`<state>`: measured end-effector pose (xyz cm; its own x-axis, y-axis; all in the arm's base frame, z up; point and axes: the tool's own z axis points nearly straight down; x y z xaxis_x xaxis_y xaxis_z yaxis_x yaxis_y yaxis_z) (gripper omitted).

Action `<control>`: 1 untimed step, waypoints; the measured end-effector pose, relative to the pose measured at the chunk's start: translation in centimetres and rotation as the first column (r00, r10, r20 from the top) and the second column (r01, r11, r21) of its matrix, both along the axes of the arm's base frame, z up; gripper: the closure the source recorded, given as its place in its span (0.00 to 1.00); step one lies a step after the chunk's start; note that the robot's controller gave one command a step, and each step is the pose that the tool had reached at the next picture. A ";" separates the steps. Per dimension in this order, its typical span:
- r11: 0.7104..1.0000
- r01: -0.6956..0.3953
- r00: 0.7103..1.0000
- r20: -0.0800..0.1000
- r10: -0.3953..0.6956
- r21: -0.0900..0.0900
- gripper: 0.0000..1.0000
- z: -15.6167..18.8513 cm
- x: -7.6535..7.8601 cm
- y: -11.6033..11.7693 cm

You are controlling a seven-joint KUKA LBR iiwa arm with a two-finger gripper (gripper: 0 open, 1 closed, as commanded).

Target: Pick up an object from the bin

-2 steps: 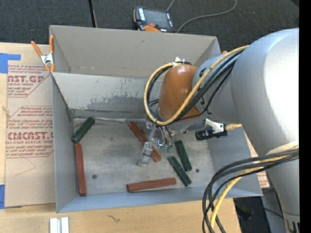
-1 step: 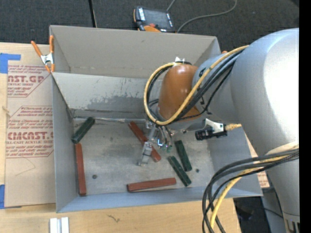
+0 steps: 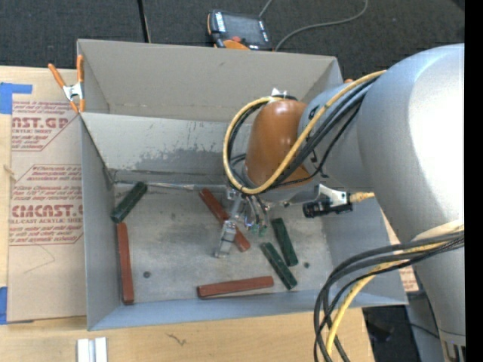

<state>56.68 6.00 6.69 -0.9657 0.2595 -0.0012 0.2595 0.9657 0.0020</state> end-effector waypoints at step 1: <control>1.000 0.000 1.000 0.000 0.000 0.000 0.00 0.0 0.0 0.0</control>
Offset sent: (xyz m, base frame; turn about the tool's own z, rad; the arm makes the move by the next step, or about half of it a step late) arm 0.0000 0.0000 0.0000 0.0000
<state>56.71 6.04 6.69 -0.9657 0.2596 -0.0010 0.2596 0.9657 0.0019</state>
